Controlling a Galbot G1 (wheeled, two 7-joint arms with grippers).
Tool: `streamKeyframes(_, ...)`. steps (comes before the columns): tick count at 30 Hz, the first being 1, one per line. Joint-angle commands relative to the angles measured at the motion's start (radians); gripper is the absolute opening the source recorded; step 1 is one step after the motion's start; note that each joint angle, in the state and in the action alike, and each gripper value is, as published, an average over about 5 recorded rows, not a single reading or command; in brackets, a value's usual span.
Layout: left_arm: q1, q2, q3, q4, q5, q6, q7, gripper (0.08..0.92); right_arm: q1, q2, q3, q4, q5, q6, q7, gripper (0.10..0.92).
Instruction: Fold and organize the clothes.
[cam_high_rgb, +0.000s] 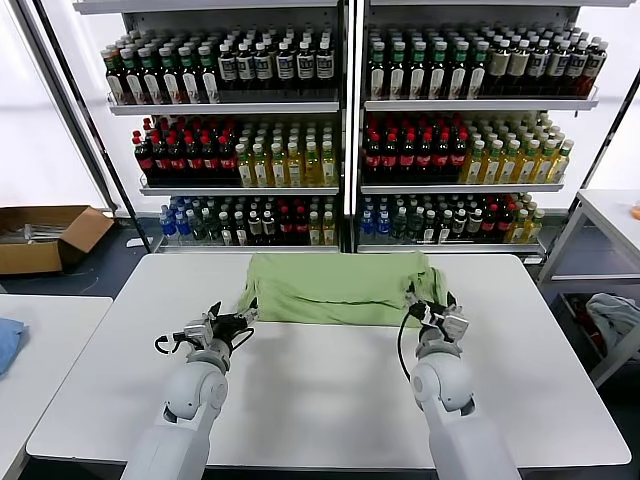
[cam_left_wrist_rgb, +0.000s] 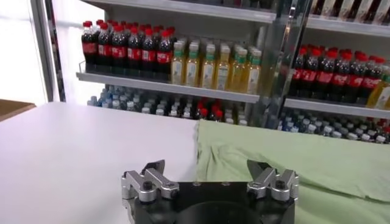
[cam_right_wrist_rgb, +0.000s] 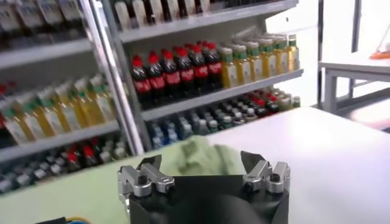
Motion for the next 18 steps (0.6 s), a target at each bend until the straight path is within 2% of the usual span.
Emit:
streamKeyframes(1,-0.005,0.007,0.004,0.026,0.023,0.007,0.001,0.823,-0.028,-0.050,0.006,-0.015,-0.043,-0.074,0.010,0.823)
streamKeyframes(12,-0.027,0.014,0.012,0.091,0.044,0.017,0.005,0.823,0.000,-0.019,-0.001,-0.067,-0.026,-0.101,0.023,0.814)
streamKeyframes(18,-0.039,0.010,0.016,0.114,0.044,0.032,0.004,0.823,0.012,0.011,0.001,-0.076,0.003,-0.111,0.044,0.680)
